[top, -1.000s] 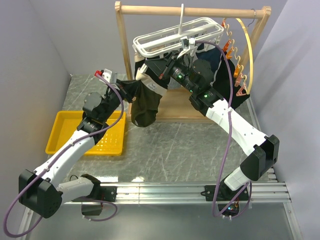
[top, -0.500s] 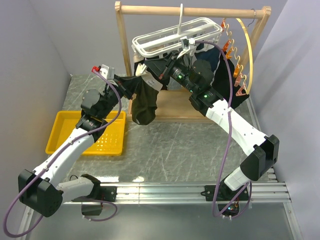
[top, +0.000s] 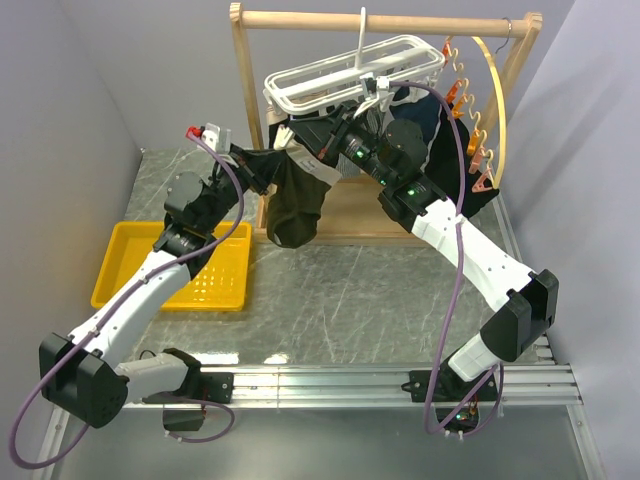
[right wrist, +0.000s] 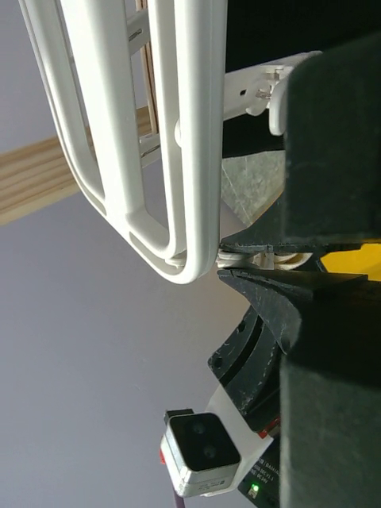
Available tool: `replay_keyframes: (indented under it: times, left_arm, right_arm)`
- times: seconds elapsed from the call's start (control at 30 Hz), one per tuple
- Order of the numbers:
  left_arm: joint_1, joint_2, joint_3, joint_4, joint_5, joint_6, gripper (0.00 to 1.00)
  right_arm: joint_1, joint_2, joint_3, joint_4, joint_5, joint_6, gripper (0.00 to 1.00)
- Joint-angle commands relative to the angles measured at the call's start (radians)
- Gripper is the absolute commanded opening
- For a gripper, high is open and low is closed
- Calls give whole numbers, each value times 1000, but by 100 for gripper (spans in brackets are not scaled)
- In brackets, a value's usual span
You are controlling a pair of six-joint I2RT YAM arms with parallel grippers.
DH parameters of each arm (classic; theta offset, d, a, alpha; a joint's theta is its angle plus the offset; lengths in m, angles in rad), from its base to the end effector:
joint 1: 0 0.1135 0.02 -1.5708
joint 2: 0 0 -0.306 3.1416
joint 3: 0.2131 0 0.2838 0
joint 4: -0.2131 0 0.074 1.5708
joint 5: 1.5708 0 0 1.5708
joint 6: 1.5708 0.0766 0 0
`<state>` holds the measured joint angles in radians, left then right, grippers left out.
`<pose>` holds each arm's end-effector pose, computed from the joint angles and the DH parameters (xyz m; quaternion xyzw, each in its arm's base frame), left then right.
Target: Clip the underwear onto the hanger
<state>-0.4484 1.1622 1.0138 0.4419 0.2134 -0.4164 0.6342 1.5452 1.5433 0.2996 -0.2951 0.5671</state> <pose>0.2850 -0.1551 0.4557 0.0950 0.5913 -0.3922 0.6983 0.3336 0.2730 0.5221 -0.1379 0.5837 0.5216 0.6068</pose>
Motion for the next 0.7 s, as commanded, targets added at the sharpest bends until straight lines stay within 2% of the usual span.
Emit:
replay_keyframes:
  times: [0.0,0.13,0.23,0.4,0.67]
  left_arm:
    - [2,1,68,46,23,-25,0]
    - [2,7,83,40,30,-22,0]
    - [2,13,91,38,35,-16,0]
    - [2,22,97,35,40,-18,0]
    - [2,30,109,-14,46,-15,0]
  right_arm:
    - [13,-20,-9,4,-38,-26,12]
    - [15,-20,-5,1,-35,-27,27]
    - [13,-19,0,-2,-30,-27,41]
    - [15,-20,5,-1,-32,-30,47]
    - [13,-43,5,-14,-53,-64,70]
